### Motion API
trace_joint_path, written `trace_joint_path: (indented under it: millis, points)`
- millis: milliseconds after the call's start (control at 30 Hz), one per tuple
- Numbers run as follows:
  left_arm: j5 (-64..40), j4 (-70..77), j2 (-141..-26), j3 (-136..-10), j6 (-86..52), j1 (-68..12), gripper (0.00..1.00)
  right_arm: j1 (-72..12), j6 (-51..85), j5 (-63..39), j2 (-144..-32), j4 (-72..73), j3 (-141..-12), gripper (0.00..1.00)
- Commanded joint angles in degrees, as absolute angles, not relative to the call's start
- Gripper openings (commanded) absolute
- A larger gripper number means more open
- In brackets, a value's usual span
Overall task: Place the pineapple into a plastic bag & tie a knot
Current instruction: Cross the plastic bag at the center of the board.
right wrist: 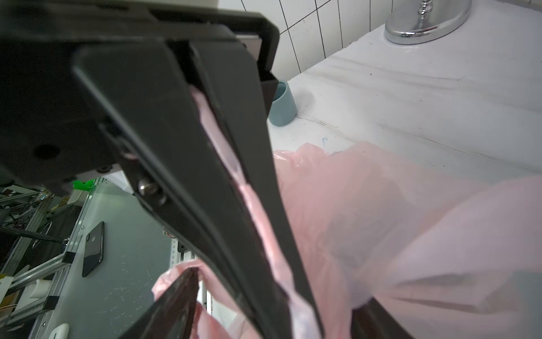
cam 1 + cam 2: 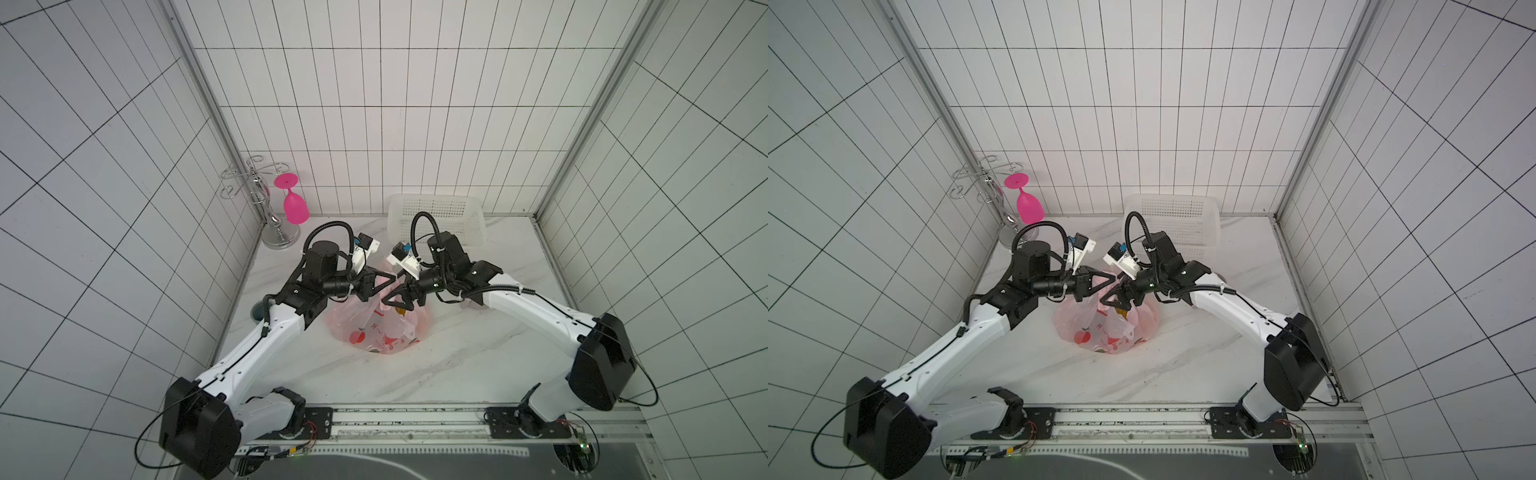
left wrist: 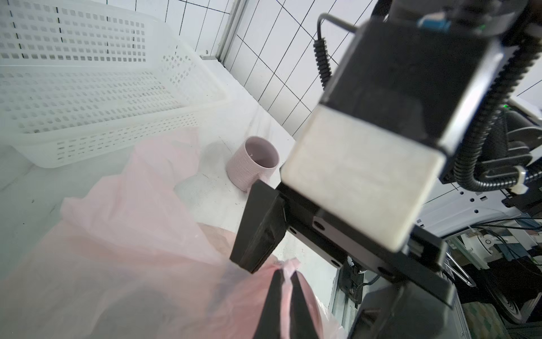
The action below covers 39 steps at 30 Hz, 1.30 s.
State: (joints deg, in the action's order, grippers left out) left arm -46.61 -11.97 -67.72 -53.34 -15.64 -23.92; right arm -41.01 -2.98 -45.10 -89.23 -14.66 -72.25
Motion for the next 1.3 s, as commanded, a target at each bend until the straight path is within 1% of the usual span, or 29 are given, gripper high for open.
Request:
trace_joint_path:
  millis: [0, 133, 233, 267, 300, 333, 367, 400, 500, 567, 700, 833, 867, 967, 1100, 1267]
  points:
    - [-47.37, -12.29, -67.78, -54.86, -14.51, -23.67, 0.00, -41.81, -4.78, -42.59, -90.22, -16.00, -79.10, 0.64]
    - [-47.03, -13.22, -67.17, -55.11, -14.27, -23.64, 0.00, -41.76, -4.33, -39.06, -90.62, -16.07, -79.10, 0.49]
    - [-46.51, -13.98, -66.69, -55.19, -14.17, -23.64, 0.00, -41.79, -3.90, -36.02, -90.40, -15.97, -78.93, 0.31]
    - [-46.13, -14.51, -66.54, -55.27, -14.01, -23.63, 0.05, -41.70, -3.73, -35.18, -90.30, -15.97, -78.93, 0.23]
    - [-45.53, -15.27, -66.31, -55.33, -13.91, -23.64, 0.13, -41.67, -3.52, -34.62, -90.18, -15.88, -78.79, 0.16]
    - [-45.08, -15.87, -66.11, -55.37, -13.57, -23.60, 0.24, -41.57, -3.37, -34.30, -90.05, -15.67, -78.60, 0.11]
    - [-44.60, -16.59, -65.77, -55.33, -13.32, -23.60, 0.33, -41.49, -3.25, -34.12, -89.92, -15.56, -78.49, 0.09]
    - [-43.75, -17.46, -65.22, -55.28, -12.99, -23.56, 0.39, -41.35, -3.17, -34.02, -89.83, -15.47, -78.40, 0.09]
    - [-40.38, -20.40, -62.66, -55.13, -11.80, -23.40, 0.48, -40.83, -2.99, -34.19, -89.15, -15.30, -77.98, 0.08]
    - [-37.64, -22.94, -60.55, -55.27, -10.72, -23.38, 0.50, -40.47, -2.82, -34.51, -88.45, -14.90, -77.55, 0.08]
    - [-31.84, -29.22, -56.83, -55.52, -7.85, -23.38, 0.52, -39.71, -2.72, -36.51, -87.46, -14.50, -77.17, 0.08]
    - [-26.79, -30.68, -54.22, -53.70, -6.69, -23.38, 0.54, -39.42, -2.72, -38.99, -86.89, -14.50, -76.97, 0.07]
    - [-26.00, -30.76, -54.06, -53.09, -6.38, -23.46, 0.55, -39.38, -2.72, -39.63, -86.85, -14.50, -76.95, 0.05]
    - [-23.34, -31.20, -54.81, -52.39, -5.25, -24.76, 0.56, -39.38, -2.81, -41.57, -86.66, -14.59, -76.99, 0.04]
    - [-15.75, -31.54, -57.96, -52.47, -2.83, -30.16, 0.57, -39.29, -2.81, -42.95, -86.66, -14.63, -77.16, 0.03]
    - [-12.98, -31.73, -61.14, -52.32, -2.36, -33.06, 0.57, -39.20, -2.82, -43.33, -86.75, -14.94, -77.25, 0.03]
